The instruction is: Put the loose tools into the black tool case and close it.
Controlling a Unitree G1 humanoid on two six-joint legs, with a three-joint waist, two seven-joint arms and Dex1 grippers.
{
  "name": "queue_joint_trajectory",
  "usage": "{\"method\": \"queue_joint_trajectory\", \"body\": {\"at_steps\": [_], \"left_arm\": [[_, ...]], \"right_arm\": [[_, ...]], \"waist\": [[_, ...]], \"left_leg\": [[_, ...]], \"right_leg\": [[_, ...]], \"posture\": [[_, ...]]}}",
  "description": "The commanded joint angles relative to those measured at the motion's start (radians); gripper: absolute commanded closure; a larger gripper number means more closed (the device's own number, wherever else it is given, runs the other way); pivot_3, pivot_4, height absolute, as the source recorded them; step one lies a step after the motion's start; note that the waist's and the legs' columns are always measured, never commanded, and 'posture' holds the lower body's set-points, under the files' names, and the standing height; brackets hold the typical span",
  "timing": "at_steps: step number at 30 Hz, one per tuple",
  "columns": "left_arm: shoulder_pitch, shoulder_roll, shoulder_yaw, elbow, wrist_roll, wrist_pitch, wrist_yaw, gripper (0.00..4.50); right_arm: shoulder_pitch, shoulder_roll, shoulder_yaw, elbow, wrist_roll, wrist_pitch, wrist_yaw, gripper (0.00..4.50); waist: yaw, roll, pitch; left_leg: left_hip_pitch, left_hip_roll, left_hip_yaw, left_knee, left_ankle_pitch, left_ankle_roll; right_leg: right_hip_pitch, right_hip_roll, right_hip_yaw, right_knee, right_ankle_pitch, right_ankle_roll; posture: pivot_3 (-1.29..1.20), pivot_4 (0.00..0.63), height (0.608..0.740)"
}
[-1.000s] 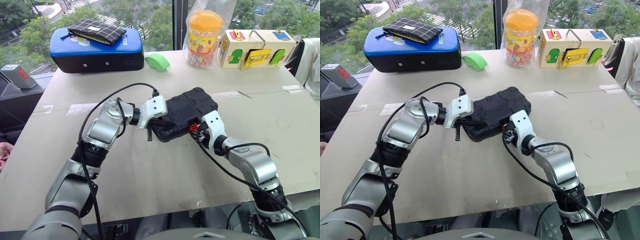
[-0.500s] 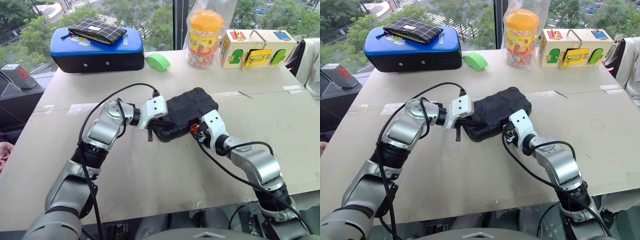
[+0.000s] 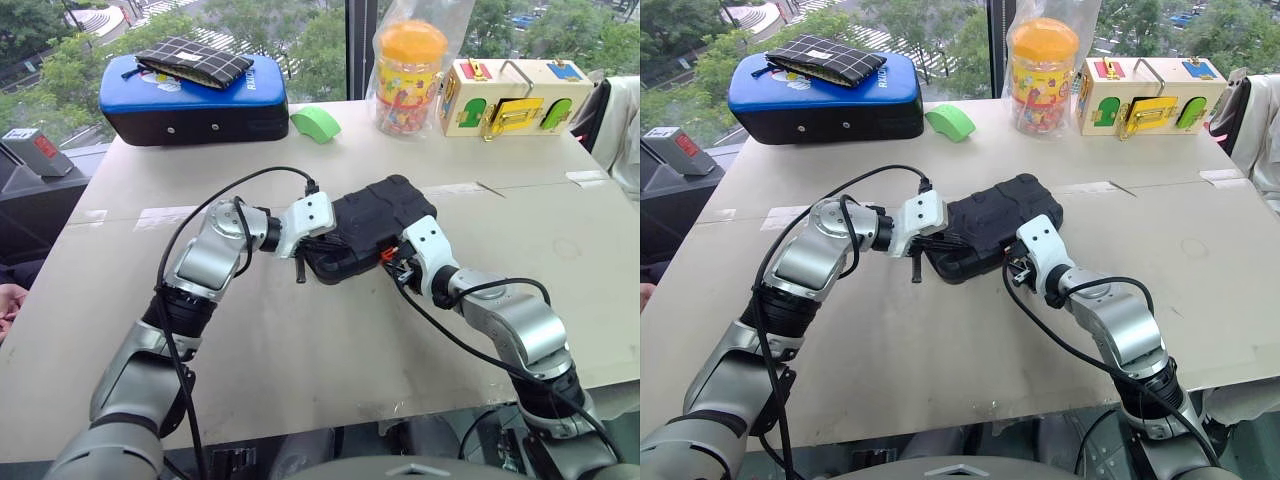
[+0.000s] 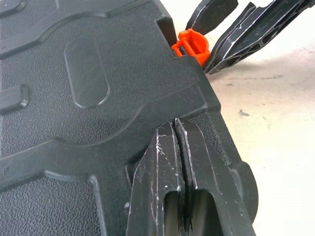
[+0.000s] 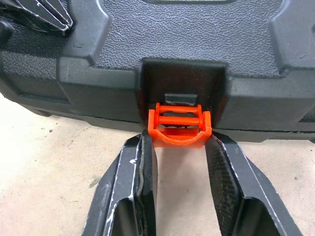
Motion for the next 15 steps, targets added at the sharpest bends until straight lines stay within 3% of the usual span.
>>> {"method": "queue_joint_trajectory", "body": {"at_steps": [1, 5, 10, 14, 15], "left_arm": [[0.046, 0.001, -0.069, 0.03, 0.033, 0.032, -0.016, 4.5], [0.05, -0.002, -0.068, 0.024, 0.032, 0.036, -0.011, 4.5], [0.053, -0.004, -0.068, 0.024, 0.032, 0.037, -0.005, 4.5], [0.054, -0.006, -0.068, 0.023, 0.032, 0.038, -0.002, 4.5], [0.055, -0.006, -0.068, 0.023, 0.032, 0.038, -0.001, 4.5]], "right_arm": [[-0.043, 0.019, -0.022, -0.056, 0.026, -0.018, 0.011, 2.64], [-0.041, -0.001, -0.026, -0.066, 0.031, 0.003, 0.015, 0.95], [-0.015, -0.051, -0.097, -0.152, 0.08, 0.115, 0.032, 0.95], [0.009, -0.081, -0.136, -0.201, 0.104, 0.201, 0.026, 2.06], [0.018, -0.085, -0.141, -0.21, 0.108, 0.215, 0.026, 2.71]], "waist": [[0.0, 0.0, 0.0], [-0.001, 0.0, 0.0], [0.002, 0.0, 0.0], [0.001, 0.0, 0.0], [0.001, 0.0, 0.0]], "left_leg": [[0.0, 0.0, 0.0, 0.0, 0.0, 0.0], [0.0, 0.0, 0.0, 0.0, 0.0, 0.0], [0.0, 0.0, 0.0, 0.0, 0.0, 0.0], [0.0, 0.0, 0.0, 0.0, 0.0, 0.0], [0.0, 0.0, 0.0, 0.0, 0.0, 0.0]], "right_leg": [[0.0, 0.0, 0.0, 0.0, 0.0, 0.0], [0.0, 0.0, 0.0, 0.0, 0.0, 0.0], [0.0, 0.0, 0.0, 0.0, 0.0, 0.0], [0.0, -0.001, 0.0, 0.0, 0.0, 0.0], [0.0, -0.002, 0.0, 0.0, 0.0, 0.0]], "posture": [[0.0, 0.15, 0.74], [0.0, 0.15, 0.74], [0.0, 0.15, 0.74], [0.0, 0.15, 0.74], [0.0, 0.15, 0.74]]}}
